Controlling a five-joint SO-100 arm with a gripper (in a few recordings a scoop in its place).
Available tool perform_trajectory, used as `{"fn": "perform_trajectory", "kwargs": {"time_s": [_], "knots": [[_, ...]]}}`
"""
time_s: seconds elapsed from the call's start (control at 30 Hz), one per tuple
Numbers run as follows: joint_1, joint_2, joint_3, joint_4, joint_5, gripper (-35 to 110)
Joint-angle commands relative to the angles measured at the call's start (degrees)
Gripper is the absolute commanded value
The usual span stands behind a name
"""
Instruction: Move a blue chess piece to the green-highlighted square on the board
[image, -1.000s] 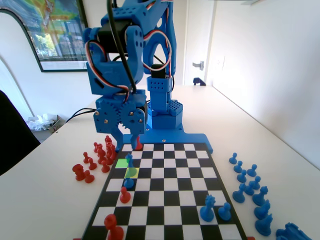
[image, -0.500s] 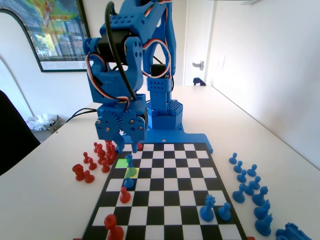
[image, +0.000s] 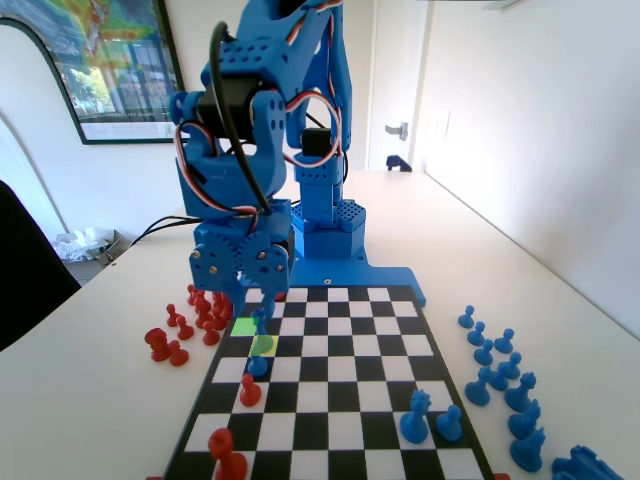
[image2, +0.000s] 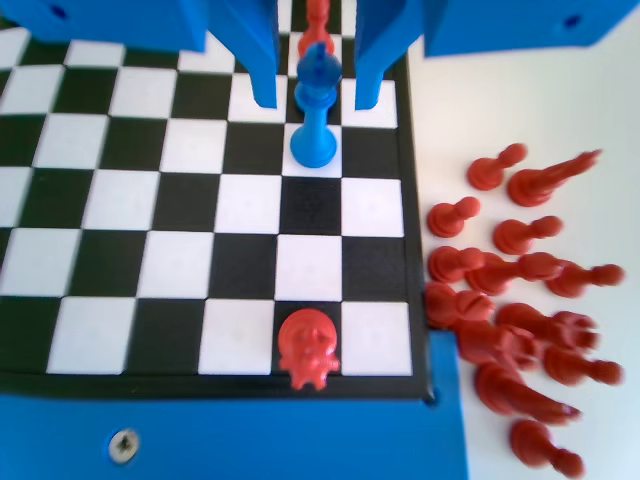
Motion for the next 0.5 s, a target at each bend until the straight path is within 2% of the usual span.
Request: {"fn": "perform_trajectory", "kwargs": {"time_s": [0.0, 0.47], "knots": [[0.44, 1.23, 1.05, -1.41, -0.70, 11], [0.62, -1.23, -1.23, -1.93, -0.09, 11]]}}
